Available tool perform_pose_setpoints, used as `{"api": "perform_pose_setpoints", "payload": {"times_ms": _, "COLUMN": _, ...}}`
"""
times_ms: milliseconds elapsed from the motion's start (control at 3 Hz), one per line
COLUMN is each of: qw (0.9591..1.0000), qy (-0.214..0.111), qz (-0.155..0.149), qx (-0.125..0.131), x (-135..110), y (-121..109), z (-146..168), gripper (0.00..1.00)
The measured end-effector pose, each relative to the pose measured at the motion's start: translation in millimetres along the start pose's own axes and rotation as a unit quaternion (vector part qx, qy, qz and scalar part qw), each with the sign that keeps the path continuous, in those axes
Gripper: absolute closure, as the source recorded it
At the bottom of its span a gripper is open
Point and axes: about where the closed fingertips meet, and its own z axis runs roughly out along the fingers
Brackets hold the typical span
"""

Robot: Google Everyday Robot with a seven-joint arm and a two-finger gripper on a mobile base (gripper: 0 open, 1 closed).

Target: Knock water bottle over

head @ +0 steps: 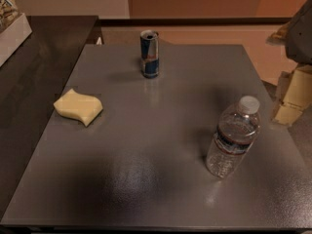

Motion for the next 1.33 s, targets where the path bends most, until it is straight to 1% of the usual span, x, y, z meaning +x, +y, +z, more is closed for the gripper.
{"api": "perform_pose_setpoints", "payload": {"times_ms": 333, "qw": 1.0000, "qy": 0.000, "qz": 0.000, "qx": 0.000, "x": 0, "y": 0, "z": 0, "gripper": 0.00}}
{"api": "perform_pose_setpoints", "payload": {"times_ms": 667, "qw": 0.9998, "qy": -0.020, "qz": -0.004, "qx": -0.008, "x": 2, "y": 9, "z": -1, "gripper": 0.00}}
{"api": "perform_pose_setpoints", "payload": {"times_ms": 1000, "qw": 0.9980, "qy": -0.059, "qz": -0.006, "qx": -0.023, "x": 8, "y": 26, "z": -2, "gripper": 0.00}}
{"api": "perform_pose_setpoints", "payload": {"times_ms": 1333, "qw": 0.9927, "qy": -0.114, "qz": -0.009, "qx": -0.038, "x": 3, "y": 45, "z": -2, "gripper": 0.00}}
